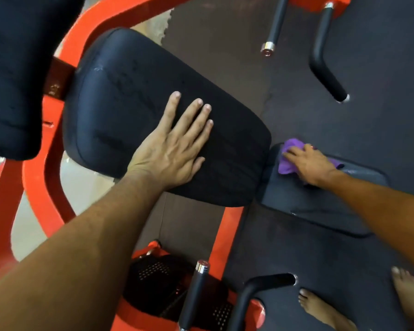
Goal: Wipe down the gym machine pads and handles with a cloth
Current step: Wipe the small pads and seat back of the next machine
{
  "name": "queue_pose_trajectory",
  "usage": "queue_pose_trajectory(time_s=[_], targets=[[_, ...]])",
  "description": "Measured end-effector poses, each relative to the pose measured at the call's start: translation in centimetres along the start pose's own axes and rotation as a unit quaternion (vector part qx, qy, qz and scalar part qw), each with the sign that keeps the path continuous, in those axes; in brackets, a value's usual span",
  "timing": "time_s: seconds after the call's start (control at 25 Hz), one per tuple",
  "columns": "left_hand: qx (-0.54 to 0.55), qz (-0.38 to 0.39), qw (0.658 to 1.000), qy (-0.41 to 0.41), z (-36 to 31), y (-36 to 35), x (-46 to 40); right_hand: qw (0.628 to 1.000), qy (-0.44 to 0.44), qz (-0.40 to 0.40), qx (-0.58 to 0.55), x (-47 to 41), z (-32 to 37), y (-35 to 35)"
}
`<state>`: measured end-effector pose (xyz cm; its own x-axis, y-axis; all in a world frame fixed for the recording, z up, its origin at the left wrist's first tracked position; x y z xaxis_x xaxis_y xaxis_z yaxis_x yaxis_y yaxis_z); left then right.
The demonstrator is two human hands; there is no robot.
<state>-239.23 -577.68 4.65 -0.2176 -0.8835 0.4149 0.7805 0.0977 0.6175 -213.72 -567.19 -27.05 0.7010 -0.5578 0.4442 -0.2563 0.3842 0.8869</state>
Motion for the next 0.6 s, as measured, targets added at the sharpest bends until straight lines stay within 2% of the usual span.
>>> queue_pose_trajectory(time_s=[0.08,0.16,0.32,0.48,0.56,0.6], targets=[[0.006,0.005,1.0,-0.001,0.1,0.0,-0.1,0.994,-0.082,-0.031,-0.063,-3.8,-1.1,1.1],[-0.002,0.001,1.0,0.003,0.0,-0.3,0.0,0.992,-0.107,-0.002,-0.059,-6.2,0.3,1.6],[-0.005,0.015,1.0,0.001,0.0,0.3,-0.4,0.996,0.039,0.04,0.074,-4.2,5.8,0.5],[-0.022,0.025,0.999,0.0,-0.1,0.3,-0.1,0.964,0.208,0.079,0.146,1.6,11.2,-2.7],[-0.021,0.031,0.999,-0.007,-0.2,0.2,-0.2,0.956,0.233,0.064,0.163,0.4,9.4,-1.3],[-0.022,0.031,0.999,-0.013,-0.3,0.1,-0.1,0.956,0.213,0.045,0.195,-0.7,7.6,-0.6]])
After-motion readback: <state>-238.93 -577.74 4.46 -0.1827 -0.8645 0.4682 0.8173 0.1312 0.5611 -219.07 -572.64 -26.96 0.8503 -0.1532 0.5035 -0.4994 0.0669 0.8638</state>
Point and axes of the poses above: each hand's wrist, its own x-axis away from the middle knuckle, its own y-axis out of the back of the hand, z = x × y, the point moved 3 cm from there along -x, towards the middle knuckle, and after that the axes turned 6 degrees about x, right-handed, at the moved point
